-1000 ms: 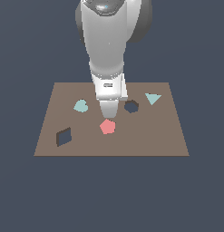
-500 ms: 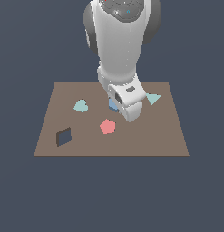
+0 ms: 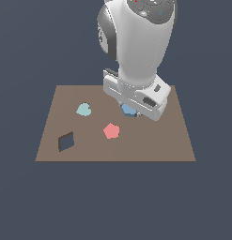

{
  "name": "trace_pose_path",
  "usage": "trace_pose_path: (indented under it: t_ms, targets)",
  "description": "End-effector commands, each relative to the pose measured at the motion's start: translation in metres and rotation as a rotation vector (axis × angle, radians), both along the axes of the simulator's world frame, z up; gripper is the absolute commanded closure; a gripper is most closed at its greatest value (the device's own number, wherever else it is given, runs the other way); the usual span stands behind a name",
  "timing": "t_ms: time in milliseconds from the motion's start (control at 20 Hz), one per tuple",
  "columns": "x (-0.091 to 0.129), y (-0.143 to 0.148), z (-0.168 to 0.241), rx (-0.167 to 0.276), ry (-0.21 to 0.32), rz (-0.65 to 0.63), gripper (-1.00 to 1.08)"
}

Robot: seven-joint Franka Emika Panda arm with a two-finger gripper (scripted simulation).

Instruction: Insert a designated object into the corresponding slot on a board.

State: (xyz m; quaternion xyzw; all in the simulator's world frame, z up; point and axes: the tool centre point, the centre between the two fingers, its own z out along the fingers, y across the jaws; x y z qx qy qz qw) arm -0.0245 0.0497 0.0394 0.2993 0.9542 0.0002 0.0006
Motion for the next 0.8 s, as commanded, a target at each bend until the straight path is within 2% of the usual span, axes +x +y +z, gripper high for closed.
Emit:
trace_pose_path:
  t_ms: [0, 400, 750]
  targets:
    - [0.0, 0.007, 0.001, 0.0, 0.0, 0.088, 1.08]
    - [-0.004, 0.022, 0.001, 0.0, 0.0, 0.278, 1.08]
    - [-0.007, 0.028, 0.001, 0.0, 0.001, 0.353, 1.08]
